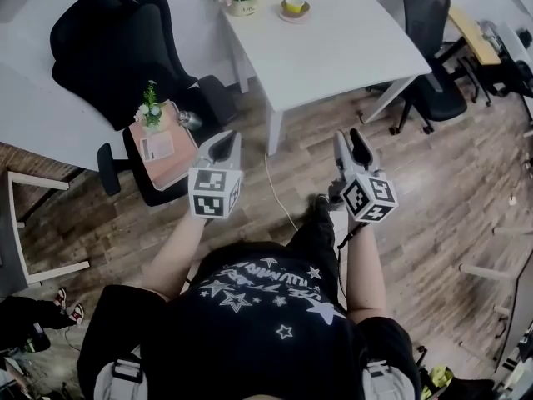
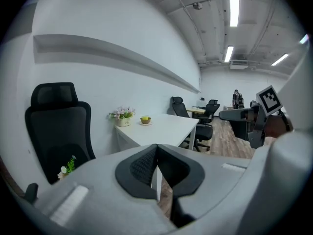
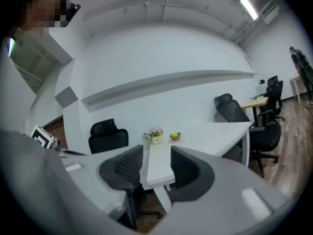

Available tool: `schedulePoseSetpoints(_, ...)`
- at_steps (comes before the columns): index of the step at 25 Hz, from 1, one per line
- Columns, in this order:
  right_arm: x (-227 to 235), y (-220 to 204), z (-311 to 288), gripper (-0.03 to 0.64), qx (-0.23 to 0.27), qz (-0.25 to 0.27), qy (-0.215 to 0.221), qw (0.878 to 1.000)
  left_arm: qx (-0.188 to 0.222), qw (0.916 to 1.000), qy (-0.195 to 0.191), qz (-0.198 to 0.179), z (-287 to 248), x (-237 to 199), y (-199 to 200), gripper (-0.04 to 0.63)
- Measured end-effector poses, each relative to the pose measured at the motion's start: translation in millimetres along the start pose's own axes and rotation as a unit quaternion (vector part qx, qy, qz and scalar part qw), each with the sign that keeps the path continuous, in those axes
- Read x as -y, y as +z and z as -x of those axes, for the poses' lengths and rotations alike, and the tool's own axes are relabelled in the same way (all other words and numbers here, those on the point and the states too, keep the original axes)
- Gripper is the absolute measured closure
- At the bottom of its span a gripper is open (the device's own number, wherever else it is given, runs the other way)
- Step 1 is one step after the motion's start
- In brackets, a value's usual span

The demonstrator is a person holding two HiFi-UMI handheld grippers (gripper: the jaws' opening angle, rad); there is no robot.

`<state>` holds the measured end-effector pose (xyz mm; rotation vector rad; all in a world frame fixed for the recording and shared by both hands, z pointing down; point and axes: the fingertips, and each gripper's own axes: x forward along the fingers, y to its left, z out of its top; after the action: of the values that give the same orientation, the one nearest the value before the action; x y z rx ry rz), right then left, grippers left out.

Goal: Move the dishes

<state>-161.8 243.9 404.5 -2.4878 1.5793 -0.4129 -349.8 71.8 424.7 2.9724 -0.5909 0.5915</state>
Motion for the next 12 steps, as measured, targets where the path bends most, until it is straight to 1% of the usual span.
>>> schedulePoseSetpoints(3,46,17,-50,0.389,-0.011,0.004,0.049,0.999,-0.004,0.9985,0.051,0.021,-46,3,14,0.586)
schedulePoseSetpoints(6,95,38,-90,0.365,-0.032,0.001,0.097,0.995,-0.02,0.9934,0.1,0.052,-90,21,25,0.586)
schedulePoseSetpoints(9,141,54,-121,0.366,-0.057,0.0,0.13,0.99,-0.031,0.9873,0.137,0.075,-124,41,41,0.586)
schedulePoseSetpoints(12,173,64,-157,0.365,-0.08,0.004,0.16,0.984,-0.029,0.9807,0.174,0.085,-150,51,60,0.586)
